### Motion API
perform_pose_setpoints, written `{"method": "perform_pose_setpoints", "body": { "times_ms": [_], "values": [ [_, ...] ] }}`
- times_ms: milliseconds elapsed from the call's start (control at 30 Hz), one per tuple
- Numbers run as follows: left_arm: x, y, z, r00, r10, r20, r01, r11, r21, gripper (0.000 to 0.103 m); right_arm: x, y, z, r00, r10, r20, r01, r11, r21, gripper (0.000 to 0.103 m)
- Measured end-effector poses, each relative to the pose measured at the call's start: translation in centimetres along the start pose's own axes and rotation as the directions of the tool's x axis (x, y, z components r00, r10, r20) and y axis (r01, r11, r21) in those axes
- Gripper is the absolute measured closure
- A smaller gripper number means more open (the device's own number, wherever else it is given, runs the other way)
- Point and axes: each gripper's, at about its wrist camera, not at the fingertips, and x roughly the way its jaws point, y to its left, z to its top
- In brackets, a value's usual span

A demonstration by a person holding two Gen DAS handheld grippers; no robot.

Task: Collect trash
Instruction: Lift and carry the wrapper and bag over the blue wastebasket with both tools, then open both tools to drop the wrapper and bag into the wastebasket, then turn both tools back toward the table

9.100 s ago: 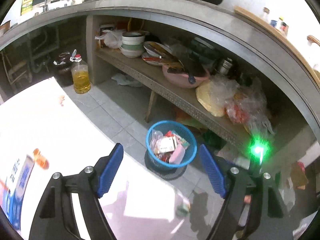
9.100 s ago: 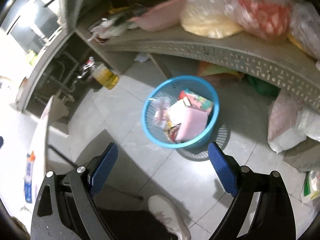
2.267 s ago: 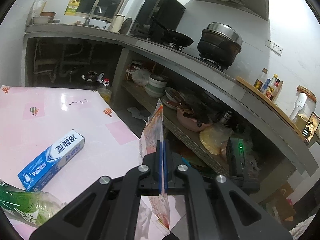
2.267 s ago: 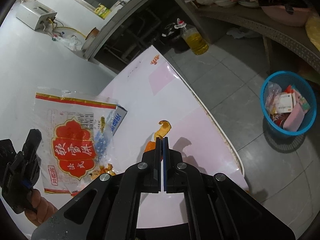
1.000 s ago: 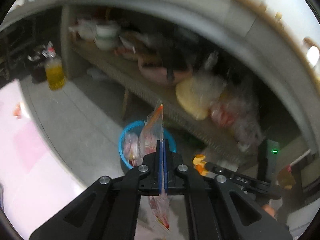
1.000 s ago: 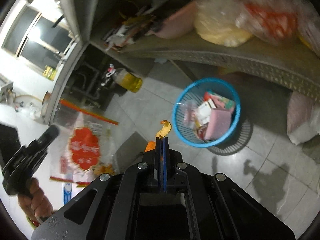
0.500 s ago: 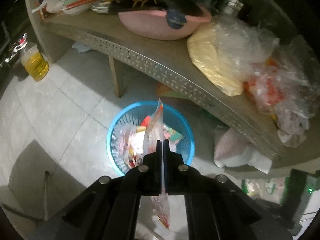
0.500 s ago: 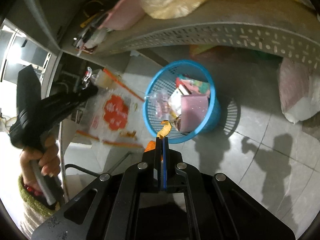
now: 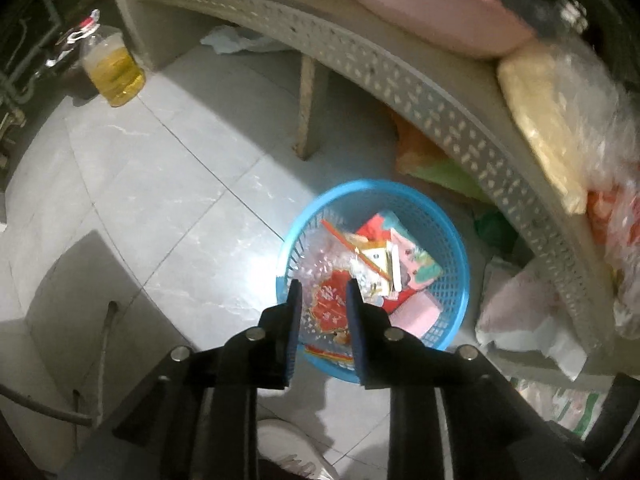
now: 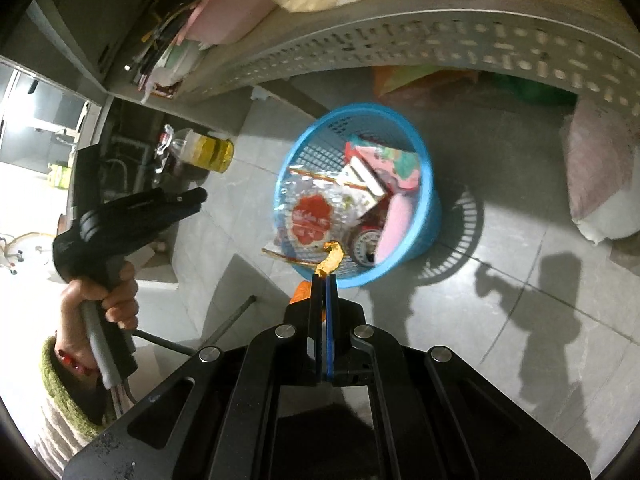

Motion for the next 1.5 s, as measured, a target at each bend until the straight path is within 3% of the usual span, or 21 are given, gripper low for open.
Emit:
{"method": "perform_pose_setpoints", "body": {
  "times_ms": [67,233,333,400,433,500,733,900,1000,1267,1400,1500],
  "values": [
    [-2.1,0.3,0.0,0.999,-0.013,0.032,0.013,1.000,-0.008,0.080,0.5,0.9,0.5,1.000,0.011,-0.004,-0.011,1.000,-0.018,0.103],
    [-8.5,0.6,-1.2,0.991,-0.029,0.132,0.027,0.999,0.018,0.065,1.9,3.4,2.3,1.000,-0.005,0.008,0.005,0.997,-0.073,0.102],
    [-13.0,1.2,-2.9,0.978,-0.057,0.199,0.053,0.998,0.025,0.054,3.5,4.5,3.5,0.998,-0.060,0.016,0.061,0.992,-0.113,0.096],
    [-16.0,1.7,-4.4,0.966,-0.060,0.251,0.053,0.998,0.033,0.047,4.9,4.6,4.2,0.994,-0.109,0.009,0.109,0.985,-0.133,0.074],
    [-17.1,1.9,-5.2,0.960,-0.058,0.274,0.050,0.998,0.037,0.046,5.3,4.4,4.3,0.990,-0.140,0.007,0.140,0.982,-0.131,0.056],
    [-19.2,2.3,-6.8,0.948,-0.054,0.313,0.041,0.998,0.048,0.042,5.5,4.0,4.3,0.984,-0.176,0.013,0.177,0.977,-0.122,0.056],
    [-25.2,5.3,-14.2,0.897,-0.068,0.437,0.075,0.997,0.001,0.037,1.4,4.7,1.8,0.987,-0.150,0.063,0.157,0.979,-0.131,0.056],
    [-27.5,7.3,-19.7,0.875,-0.061,0.481,0.082,0.996,-0.023,0.036,-2.4,6.5,-1.0,0.982,-0.154,0.109,0.173,0.967,-0.189,0.044],
    [-28.8,8.5,-22.7,0.857,-0.054,0.512,0.082,0.996,-0.032,0.030,-4.0,8.0,-3.2,0.981,-0.156,0.114,0.179,0.954,-0.240,0.035],
    [-31.5,11.6,-31.5,0.834,-0.002,0.552,0.058,0.995,-0.085,0.024,-6.9,13.4,-8.0,0.967,-0.182,0.178,0.239,0.887,-0.395,0.016],
    [-32.2,12.5,-34.9,0.821,0.018,0.570,0.056,0.992,-0.113,0.022,-8.0,17.8,-10.0,0.946,-0.202,0.255,0.306,0.821,-0.481,0.008],
    [-32.5,12.7,-37.2,0.818,0.025,0.574,0.057,0.991,-0.124,0.021,-8.6,21.3,-11.8,0.939,-0.175,0.295,0.316,0.776,-0.546,0.008]
  ]
}}
